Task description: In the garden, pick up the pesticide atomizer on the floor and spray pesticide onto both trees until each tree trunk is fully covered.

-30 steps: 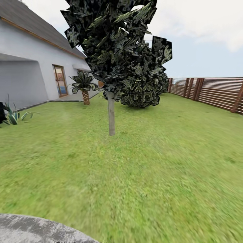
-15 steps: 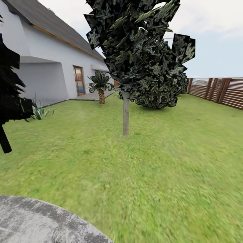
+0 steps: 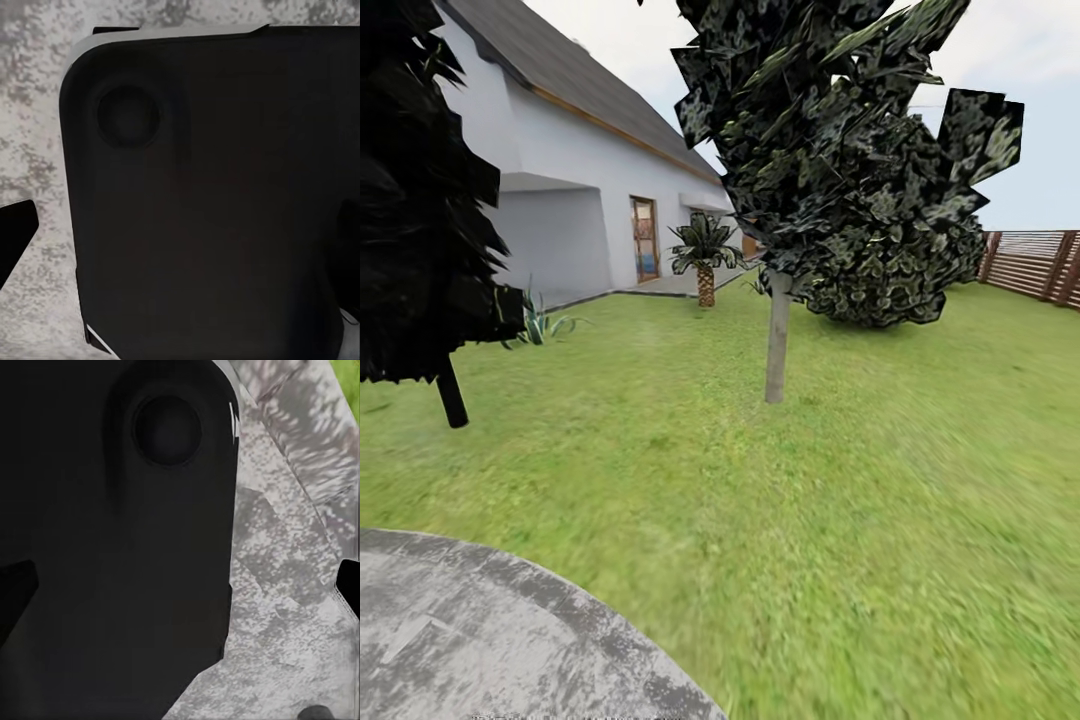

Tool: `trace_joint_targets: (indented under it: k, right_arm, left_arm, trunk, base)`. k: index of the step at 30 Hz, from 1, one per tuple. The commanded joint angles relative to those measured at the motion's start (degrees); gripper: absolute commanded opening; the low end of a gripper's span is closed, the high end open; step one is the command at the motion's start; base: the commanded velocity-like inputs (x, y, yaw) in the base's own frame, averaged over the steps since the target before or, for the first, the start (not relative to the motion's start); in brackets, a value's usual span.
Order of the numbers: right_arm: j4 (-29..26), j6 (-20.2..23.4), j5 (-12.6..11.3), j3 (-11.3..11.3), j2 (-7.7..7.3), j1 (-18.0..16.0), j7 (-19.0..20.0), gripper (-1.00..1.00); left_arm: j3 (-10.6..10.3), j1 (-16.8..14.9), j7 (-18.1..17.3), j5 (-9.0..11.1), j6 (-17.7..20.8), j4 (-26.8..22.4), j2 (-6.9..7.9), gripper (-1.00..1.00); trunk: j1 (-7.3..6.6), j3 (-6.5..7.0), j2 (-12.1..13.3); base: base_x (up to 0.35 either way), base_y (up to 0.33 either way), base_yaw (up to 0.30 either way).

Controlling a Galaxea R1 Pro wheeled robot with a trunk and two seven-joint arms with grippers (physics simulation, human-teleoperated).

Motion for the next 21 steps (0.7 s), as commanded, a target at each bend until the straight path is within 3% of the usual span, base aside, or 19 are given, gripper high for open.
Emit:
trace_joint_targets:
  k: [1, 8, 21]
  right_arm:
    - [-0.1, 0.0, 0.0, 0.0, -0.01, 0.0, 0.0, 1.00]
    - [-0.1, 0.0, 0.0, 0.0, -0.01, 0.0, 0.0, 1.00]
    - [-0.1, 0.0, 0.0, 0.0, -0.10, 0.0, 0.0, 1.00]
  left_arm:
    - [0.0, 0.0, -0.2, 0.0, -0.1, 0.0, 0.01, 1.00]
    - [0.0, 0.0, -0.2, 0.0, -0.2, 0.0, 0.01, 1.00]
    - [0.0, 0.0, -0.2, 0.0, -0.2, 0.0, 0.01, 1.00]
  trunk:
    - [0.00, -0.05, 0.0]
    - [0.00, -0.05, 0.0]
    - [0.00, -0.05, 0.0]
  base:
    - [0.000, 0.000, 0.300]
    - [0.000, 0.000, 0.225]
    - [0.000, 0.000, 0.019]
